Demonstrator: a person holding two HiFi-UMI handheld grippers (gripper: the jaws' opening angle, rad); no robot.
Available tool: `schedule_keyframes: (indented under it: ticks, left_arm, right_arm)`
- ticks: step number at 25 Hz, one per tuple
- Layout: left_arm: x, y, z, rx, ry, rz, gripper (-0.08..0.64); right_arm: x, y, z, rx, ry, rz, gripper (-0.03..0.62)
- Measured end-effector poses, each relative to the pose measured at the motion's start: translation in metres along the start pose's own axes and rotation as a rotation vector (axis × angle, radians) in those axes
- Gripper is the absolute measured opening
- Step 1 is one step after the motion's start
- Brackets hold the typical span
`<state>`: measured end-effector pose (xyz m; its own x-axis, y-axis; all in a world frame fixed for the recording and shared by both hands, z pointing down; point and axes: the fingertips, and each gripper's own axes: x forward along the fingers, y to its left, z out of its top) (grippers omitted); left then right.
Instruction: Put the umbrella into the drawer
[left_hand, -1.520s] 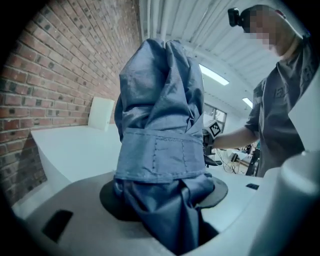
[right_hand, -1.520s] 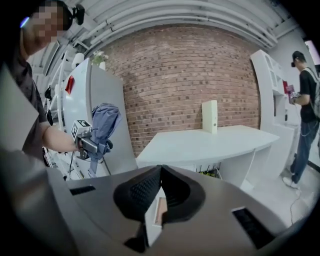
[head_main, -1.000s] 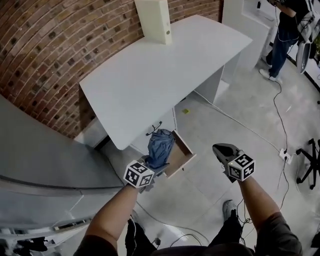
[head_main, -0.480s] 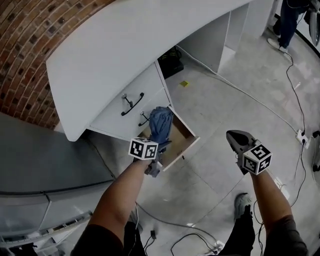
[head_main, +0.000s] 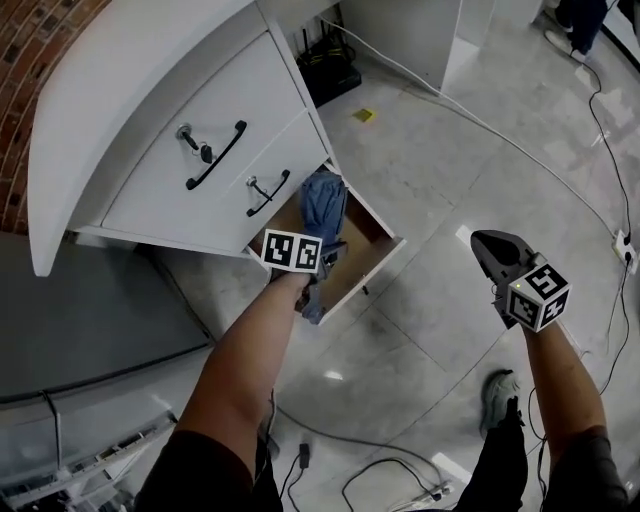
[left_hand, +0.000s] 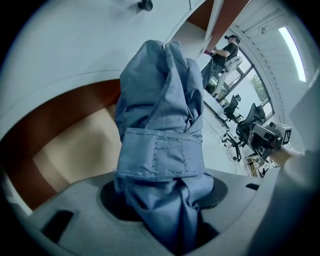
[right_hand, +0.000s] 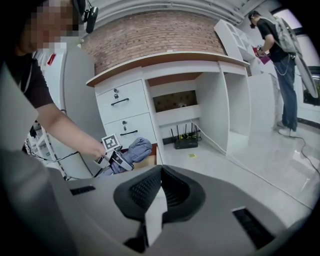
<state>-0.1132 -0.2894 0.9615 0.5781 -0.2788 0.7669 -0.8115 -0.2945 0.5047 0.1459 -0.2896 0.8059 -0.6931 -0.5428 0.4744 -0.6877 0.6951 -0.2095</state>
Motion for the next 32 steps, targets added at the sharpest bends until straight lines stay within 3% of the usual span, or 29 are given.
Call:
schedule_keyframes:
  ticks: [10, 17, 32]
  left_arm:
    - [0.035, 0.039, -0.004, -0.152, 0.022, 0.022, 0.242]
    - [0.051, 0.071, -0.007, -0.201, 0.011, 0.058, 0.242]
    - [0.070, 0.114, -0.016, -0.174, 0.006, 0.156, 0.247]
  right_arm:
    - [0.022, -0.002, -0.022, 0.039, -0.003, 0.029, -0.008]
    - [0.035, -0.011, -0.029, 0.007, 0.024, 0.025, -0.008]
    - [0.059, -0.018, -0.040, 0.051, 0.033, 0.052, -0.008]
